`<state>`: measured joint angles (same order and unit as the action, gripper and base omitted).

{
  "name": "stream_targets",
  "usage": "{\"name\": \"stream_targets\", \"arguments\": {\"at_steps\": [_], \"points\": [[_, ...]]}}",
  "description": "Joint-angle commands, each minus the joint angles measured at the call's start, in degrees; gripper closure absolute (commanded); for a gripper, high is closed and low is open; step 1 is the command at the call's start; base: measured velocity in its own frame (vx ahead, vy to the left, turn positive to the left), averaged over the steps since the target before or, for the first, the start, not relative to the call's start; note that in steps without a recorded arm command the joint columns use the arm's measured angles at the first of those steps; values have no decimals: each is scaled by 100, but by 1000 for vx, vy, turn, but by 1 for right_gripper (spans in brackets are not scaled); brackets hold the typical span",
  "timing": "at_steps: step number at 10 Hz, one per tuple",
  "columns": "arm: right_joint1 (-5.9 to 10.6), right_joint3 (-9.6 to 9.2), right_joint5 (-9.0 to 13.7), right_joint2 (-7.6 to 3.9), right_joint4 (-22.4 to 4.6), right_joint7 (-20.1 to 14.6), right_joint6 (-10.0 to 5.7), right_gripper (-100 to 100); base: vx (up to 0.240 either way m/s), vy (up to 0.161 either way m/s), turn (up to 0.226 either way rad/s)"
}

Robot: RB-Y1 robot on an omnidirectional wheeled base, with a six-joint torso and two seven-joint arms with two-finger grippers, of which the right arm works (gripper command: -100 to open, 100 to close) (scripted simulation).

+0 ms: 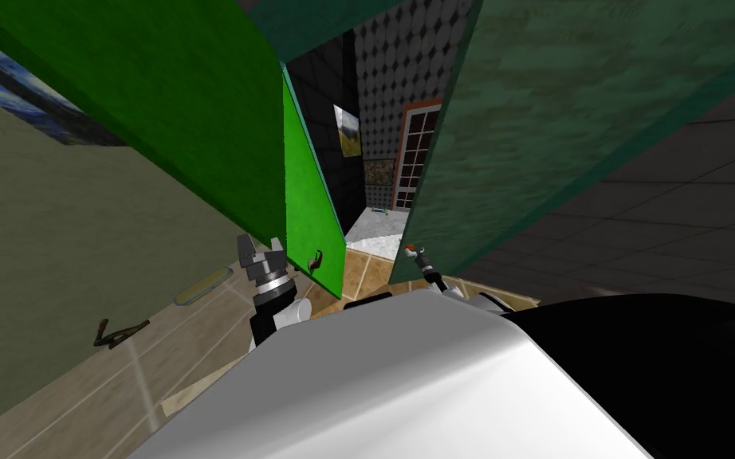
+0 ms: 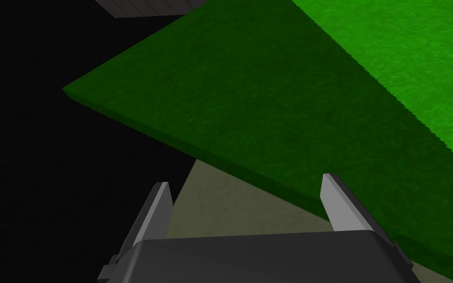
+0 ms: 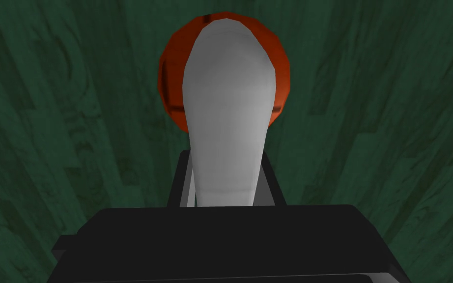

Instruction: Pull the door open

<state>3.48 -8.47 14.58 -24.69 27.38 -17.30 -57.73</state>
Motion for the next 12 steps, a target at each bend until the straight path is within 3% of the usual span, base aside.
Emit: {"name": "stream_targets", "arguments": {"at_steps": [1, 5, 7, 8, 9, 12], "points": [[17, -102, 14, 14, -19, -1, -31, 100, -216, -50, 81], [-20, -454, 138, -26, 188, 39, -14, 100, -197, -47, 96], [-20, -454, 138, -26, 60, 39, -14, 100, -81, -43, 23], [-20, -454, 138, -26, 188, 39, -14, 100, -1, -3, -19], [-35, -592, 187, -41, 270, 54, -8, 100, -73, -48, 64], [-55, -779, 253, -63, 380, 75, -1, 100, -164, -107, 118]]}}
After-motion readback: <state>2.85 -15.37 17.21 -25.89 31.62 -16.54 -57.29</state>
